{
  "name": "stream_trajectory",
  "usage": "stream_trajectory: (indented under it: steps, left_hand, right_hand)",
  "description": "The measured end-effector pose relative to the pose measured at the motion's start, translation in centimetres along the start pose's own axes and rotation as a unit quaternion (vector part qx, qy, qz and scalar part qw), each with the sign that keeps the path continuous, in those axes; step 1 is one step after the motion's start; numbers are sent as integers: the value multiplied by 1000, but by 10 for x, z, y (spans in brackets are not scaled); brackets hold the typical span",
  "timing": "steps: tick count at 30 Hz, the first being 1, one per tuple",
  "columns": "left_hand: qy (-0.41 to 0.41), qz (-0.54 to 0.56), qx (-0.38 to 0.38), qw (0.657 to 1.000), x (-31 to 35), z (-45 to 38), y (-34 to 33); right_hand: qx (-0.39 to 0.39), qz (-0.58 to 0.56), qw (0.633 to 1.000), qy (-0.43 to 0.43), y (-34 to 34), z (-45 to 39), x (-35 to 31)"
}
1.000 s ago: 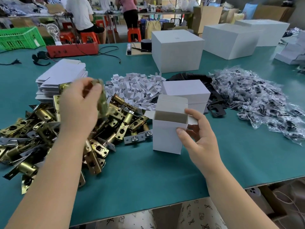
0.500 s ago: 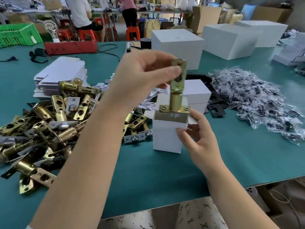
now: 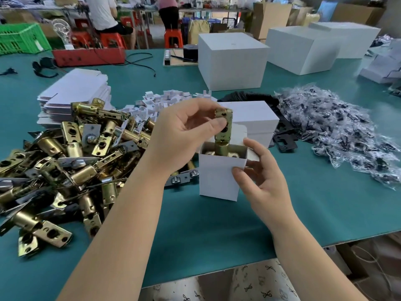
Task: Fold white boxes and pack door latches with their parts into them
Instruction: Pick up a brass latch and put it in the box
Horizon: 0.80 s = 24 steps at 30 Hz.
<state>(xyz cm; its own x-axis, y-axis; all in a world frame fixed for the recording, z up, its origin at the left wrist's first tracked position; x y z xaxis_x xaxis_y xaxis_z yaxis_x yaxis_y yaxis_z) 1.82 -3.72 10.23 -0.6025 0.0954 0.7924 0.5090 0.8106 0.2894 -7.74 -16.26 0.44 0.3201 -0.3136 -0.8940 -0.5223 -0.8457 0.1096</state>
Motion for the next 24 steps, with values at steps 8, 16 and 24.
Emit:
stream_trajectory:
  steps: [8,16,24]
  left_hand:
    - [24,-232,-99,967,-19,14,-17]
    - [228,18,-114,967,-68,24,-1]
    - [231,94,-210,945,-81,31,-19]
  right_hand:
    - [-14,-1,1000,22,-4,2,-8]
    - [-5,-46,999,20,-2,3,-8]
    - [-7,-79,997,0,-2,1,-1]
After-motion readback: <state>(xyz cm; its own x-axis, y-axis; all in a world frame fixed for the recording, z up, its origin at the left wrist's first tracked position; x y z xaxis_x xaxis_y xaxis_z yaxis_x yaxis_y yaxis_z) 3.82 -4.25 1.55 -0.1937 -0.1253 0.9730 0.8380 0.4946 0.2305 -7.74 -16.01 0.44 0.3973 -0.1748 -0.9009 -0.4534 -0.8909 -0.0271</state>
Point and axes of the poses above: each hand's wrist, its own z-axis away from the middle knuckle, its own y-axis out of the back of the hand, x = y × z, the point moved 9 cm from there along -z, towards the middle knuckle, and after that the axes turned 5 degrees about -z, right-handed, at the moved point
